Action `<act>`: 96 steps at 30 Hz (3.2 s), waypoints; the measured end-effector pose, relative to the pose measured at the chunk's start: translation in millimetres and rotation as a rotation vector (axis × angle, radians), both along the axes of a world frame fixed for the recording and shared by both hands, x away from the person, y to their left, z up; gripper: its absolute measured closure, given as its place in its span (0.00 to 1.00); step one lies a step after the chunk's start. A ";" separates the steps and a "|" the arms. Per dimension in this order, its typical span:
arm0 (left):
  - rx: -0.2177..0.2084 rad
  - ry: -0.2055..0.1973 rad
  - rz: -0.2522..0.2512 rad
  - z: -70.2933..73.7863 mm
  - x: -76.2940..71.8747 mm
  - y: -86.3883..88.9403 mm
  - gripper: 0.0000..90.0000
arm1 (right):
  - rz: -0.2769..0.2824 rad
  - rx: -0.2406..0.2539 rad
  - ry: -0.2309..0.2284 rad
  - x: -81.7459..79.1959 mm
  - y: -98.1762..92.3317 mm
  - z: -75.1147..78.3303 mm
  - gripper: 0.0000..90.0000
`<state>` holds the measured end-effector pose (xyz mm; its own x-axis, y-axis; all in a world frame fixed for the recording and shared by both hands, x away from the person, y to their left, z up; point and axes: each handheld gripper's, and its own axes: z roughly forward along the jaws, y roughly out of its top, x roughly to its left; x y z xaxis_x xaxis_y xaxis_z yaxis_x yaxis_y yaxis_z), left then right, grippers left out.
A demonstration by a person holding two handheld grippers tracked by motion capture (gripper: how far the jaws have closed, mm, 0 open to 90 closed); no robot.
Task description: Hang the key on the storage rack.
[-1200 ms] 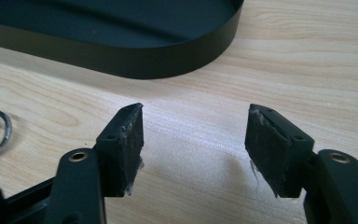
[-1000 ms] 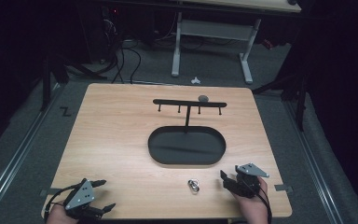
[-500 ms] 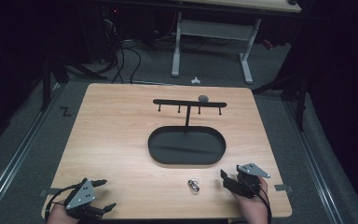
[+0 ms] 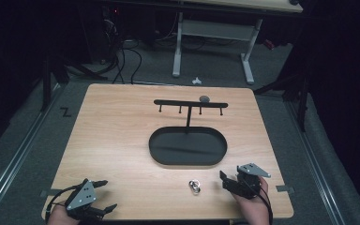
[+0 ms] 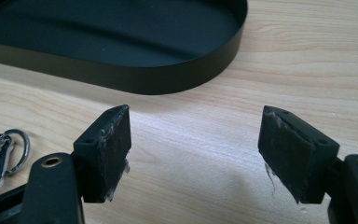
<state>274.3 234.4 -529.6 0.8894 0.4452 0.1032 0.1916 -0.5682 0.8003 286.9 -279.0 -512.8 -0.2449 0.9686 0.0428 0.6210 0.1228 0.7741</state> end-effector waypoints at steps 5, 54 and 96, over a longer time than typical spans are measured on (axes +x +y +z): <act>0.000 0.001 -0.001 -0.2 0.2 0.0 0.17 | 0.042 -0.029 0.006 -1.1 9.0 4.3 0.26; 0.003 0.008 -0.005 -0.3 1.3 -0.2 0.17 | 0.430 -0.181 0.142 -18.9 103.9 5.6 0.32; 0.001 0.007 -0.004 0.4 0.6 2.3 0.17 | 0.547 -0.357 0.455 23.3 115.1 18.3 0.73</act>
